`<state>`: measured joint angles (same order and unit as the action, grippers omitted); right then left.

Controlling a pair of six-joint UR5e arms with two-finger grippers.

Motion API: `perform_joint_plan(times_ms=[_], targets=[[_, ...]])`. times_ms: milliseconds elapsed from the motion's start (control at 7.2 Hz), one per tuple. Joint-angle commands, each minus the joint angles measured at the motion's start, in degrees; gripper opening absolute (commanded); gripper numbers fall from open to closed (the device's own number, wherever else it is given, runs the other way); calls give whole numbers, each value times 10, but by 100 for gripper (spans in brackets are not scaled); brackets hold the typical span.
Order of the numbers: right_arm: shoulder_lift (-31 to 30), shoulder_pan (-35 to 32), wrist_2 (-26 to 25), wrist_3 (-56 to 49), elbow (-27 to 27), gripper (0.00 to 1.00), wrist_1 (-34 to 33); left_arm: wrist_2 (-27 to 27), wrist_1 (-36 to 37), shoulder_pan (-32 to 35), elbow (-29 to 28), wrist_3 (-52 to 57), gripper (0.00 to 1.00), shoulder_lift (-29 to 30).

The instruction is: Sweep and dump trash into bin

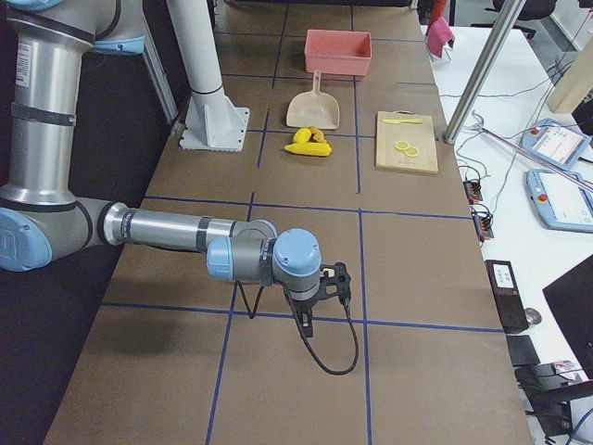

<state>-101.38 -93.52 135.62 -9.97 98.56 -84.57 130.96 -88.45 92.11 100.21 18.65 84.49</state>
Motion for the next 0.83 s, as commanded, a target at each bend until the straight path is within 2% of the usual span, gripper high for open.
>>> perform_joint_plan(times_ms=[0, 139, 417, 556, 694], targets=[[-7, 1, 18, 2, 15, 100, 1, 1, -53, -1, -2, -40, 100, 1], [-7, 22, 22, 20, 38, 100, 0, 0, -80, -1, -7, -48, 100, -2], [-10, 113, 16, 183, 122, 99, 3, 1, -82, -3, -8, -48, 100, -2], [-21, 148, 14, 267, 150, 99, 22, 1, -84, -9, -8, -49, 100, -2], [-35, 188, -2, 319, 153, 100, 61, 1, -90, -9, -8, -48, 100, -2]])
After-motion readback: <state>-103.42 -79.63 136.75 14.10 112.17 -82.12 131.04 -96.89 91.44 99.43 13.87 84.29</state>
